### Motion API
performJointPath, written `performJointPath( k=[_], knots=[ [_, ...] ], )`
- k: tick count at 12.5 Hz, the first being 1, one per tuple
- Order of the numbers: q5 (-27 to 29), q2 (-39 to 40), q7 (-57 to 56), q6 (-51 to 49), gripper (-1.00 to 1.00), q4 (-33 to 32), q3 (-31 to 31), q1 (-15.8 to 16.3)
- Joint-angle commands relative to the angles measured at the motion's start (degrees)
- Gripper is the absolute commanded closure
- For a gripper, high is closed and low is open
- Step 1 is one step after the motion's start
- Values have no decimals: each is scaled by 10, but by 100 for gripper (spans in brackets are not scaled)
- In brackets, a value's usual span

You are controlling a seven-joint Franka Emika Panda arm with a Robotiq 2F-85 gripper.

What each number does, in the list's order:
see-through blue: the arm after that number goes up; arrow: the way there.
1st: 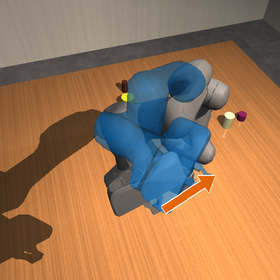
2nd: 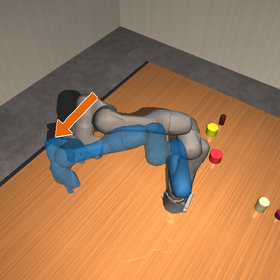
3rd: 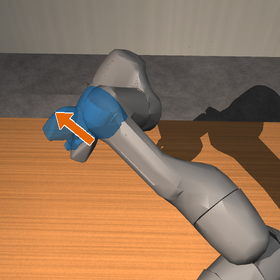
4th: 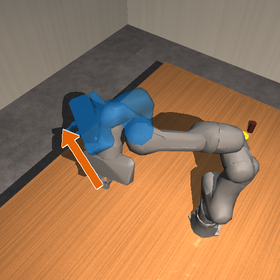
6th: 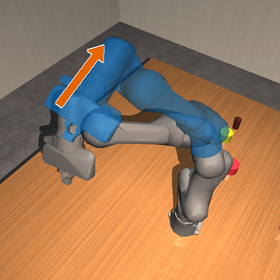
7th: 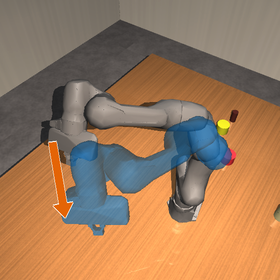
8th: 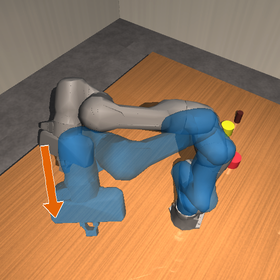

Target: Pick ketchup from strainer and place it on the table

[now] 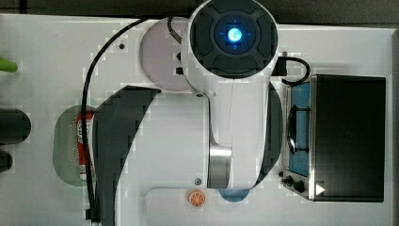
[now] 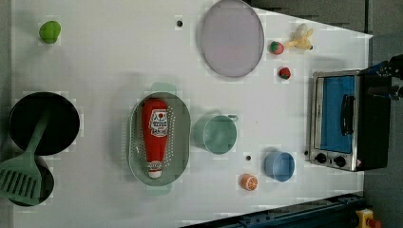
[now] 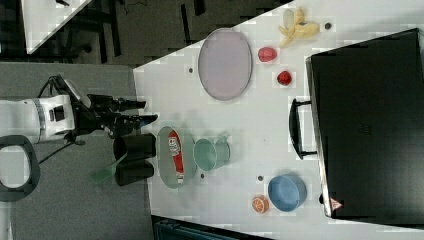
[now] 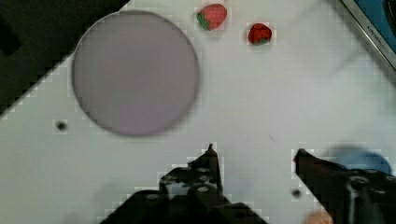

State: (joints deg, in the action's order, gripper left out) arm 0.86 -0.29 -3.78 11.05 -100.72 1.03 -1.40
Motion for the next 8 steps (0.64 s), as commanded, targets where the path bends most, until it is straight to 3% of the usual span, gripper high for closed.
performJointPath(
  k=[1,3,8],
  knots=[
    [-1,-144,18,-85,-59,-101,28,-58],
    [-1,-135,18,-78,-99,-101,51,-49],
    [-1,-86,18,-29,-100,-101,171,-29]
  ],
)
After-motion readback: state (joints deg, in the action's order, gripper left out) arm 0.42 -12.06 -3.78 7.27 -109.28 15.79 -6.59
